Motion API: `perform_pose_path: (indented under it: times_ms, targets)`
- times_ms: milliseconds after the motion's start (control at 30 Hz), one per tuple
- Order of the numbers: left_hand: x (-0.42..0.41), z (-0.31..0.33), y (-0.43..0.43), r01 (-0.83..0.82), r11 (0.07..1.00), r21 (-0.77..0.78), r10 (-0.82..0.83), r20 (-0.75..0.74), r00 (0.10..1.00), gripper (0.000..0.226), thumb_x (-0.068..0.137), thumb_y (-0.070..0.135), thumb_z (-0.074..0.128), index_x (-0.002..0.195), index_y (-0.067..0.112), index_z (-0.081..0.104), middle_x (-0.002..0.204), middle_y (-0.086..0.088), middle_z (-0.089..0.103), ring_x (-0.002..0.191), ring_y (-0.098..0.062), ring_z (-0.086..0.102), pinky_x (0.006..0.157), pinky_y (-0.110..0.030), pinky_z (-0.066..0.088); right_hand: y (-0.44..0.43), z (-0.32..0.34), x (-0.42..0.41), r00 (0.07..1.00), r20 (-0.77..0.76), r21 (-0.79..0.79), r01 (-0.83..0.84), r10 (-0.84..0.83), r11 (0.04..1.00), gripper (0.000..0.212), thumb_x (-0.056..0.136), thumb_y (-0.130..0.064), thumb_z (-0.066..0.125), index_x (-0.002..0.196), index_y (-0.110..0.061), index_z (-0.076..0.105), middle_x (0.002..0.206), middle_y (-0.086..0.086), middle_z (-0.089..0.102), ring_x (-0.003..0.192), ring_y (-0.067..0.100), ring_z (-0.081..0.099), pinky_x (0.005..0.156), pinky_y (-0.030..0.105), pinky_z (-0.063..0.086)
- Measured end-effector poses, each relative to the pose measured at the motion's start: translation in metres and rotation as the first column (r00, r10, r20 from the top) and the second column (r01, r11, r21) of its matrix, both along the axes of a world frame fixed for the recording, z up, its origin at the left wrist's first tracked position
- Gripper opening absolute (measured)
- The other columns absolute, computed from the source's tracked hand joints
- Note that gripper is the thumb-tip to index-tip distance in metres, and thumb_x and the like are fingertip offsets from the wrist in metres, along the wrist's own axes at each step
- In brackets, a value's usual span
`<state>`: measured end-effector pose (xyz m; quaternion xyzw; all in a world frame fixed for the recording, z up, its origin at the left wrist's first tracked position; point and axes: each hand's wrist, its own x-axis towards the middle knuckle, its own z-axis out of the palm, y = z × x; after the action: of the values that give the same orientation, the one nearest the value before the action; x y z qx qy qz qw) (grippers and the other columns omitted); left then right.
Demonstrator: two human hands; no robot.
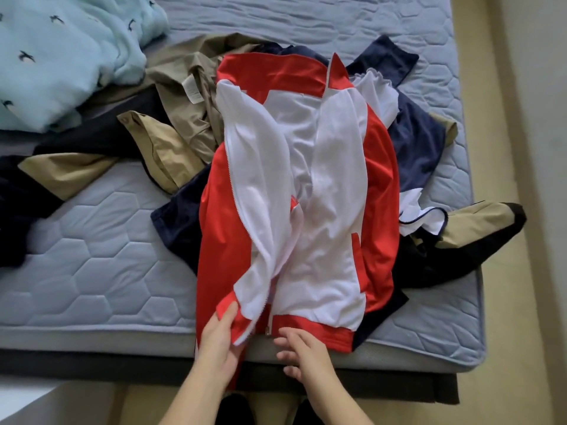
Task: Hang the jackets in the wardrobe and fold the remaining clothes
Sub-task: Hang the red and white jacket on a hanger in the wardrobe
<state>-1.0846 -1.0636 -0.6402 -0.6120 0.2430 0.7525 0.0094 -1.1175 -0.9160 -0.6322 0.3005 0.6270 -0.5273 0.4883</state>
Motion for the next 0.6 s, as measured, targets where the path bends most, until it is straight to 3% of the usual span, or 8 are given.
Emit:
perform_pose_path:
  times_ms: [67,133,200,267,333,433,533,600]
  targets:
    - [0.003,0.003,-0.010,0.031,0.999,-0.041,-0.032,-0.013,0.999,0.015,0.096,0.014,0.051,0.105,0.011,0.063,0.070,-0.002,0.073,0.056,-0.011,0.068,0.049,-0.021,0.054,-0.004,-0.009,0.000,0.988,0.064,0.056,0.139,-0.142,0.989,0.013,0.096,-0.021,0.055,0.103,-0.013,0.063,0.099,0.004,0.069,0.072,0.013,0.061,0.056,0.023,0.047]
    - [0.005,0.006,-0.019,0.084,0.996,-0.040,-0.087,-0.076,0.993,0.013,0.089,0.017,0.061,0.101,0.013,0.065,0.070,0.000,0.072,0.056,-0.009,0.067,0.048,-0.019,0.052,-0.012,-0.021,-0.003,0.939,0.142,0.080,0.305,-0.314,0.949,0.011,0.095,-0.018,0.057,0.104,-0.013,0.059,0.099,0.006,0.066,0.076,0.016,0.061,0.061,0.027,0.048]
    - [0.006,0.011,-0.028,0.098,0.995,-0.015,-0.100,-0.174,0.980,0.043,0.059,0.025,0.086,0.095,0.012,0.068,0.076,-0.003,0.073,0.060,-0.009,0.068,0.048,-0.020,0.052,-0.023,-0.032,-0.007,0.862,0.233,0.129,0.431,-0.449,0.893,0.016,0.092,-0.017,0.062,0.106,-0.010,0.058,0.097,0.006,0.062,0.075,0.018,0.061,0.063,0.030,0.049]
    - [0.008,0.010,-0.036,0.127,0.992,0.021,-0.120,-0.211,0.970,0.068,0.033,0.031,0.096,0.093,0.011,0.071,0.082,-0.006,0.074,0.064,-0.011,0.069,0.051,-0.021,0.054,-0.031,-0.041,-0.009,0.805,0.295,0.167,0.486,-0.514,0.858,0.021,0.089,-0.018,0.067,0.106,-0.009,0.059,0.098,0.007,0.060,0.076,0.019,0.060,0.070,0.034,0.050]
    - [0.013,0.009,-0.040,0.169,0.985,0.046,-0.153,-0.243,0.958,0.053,0.054,0.026,0.085,0.102,0.009,0.067,0.086,-0.007,0.074,0.069,-0.012,0.070,0.056,-0.022,0.056,-0.035,-0.047,-0.008,0.796,0.303,0.189,0.489,-0.524,0.851,0.026,0.086,-0.019,0.071,0.108,-0.010,0.060,0.099,0.006,0.061,0.085,0.020,0.060,0.072,0.034,0.049]
    - [0.018,0.010,-0.040,0.249,0.964,0.091,-0.215,-0.280,0.936,0.034,0.075,0.016,0.060,0.108,0.007,0.064,0.091,-0.008,0.074,0.074,-0.013,0.070,0.060,-0.024,0.056,-0.035,-0.051,-0.006,0.809,0.258,0.227,0.481,-0.528,0.847,0.036,0.082,-0.019,0.075,0.114,-0.011,0.062,0.100,0.004,0.065,0.082,0.016,0.061,0.056,0.028,0.045]
    - [0.020,0.017,-0.041,0.353,0.927,0.125,-0.296,-0.330,0.896,0.040,0.066,0.022,0.079,0.103,0.007,0.070,0.093,-0.008,0.073,0.075,-0.012,0.070,0.061,-0.024,0.056,-0.032,-0.049,-0.004,0.797,0.245,0.185,0.521,-0.553,0.833,0.032,0.081,-0.015,0.076,0.109,-0.008,0.064,0.082,0.000,0.066,0.062,0.010,0.056,0.046,0.021,0.041]
    - [0.020,0.021,-0.041,0.421,0.897,0.138,-0.348,-0.365,0.863,0.064,0.041,0.028,0.096,0.097,0.007,0.074,0.092,-0.009,0.073,0.075,-0.013,0.070,0.060,-0.024,0.055,-0.030,-0.044,-0.001,0.807,0.249,0.092,0.530,-0.535,0.843,0.021,0.084,-0.012,0.072,0.103,-0.008,0.065,0.075,0.002,0.067,0.063,0.012,0.055,0.051,0.023,0.043]
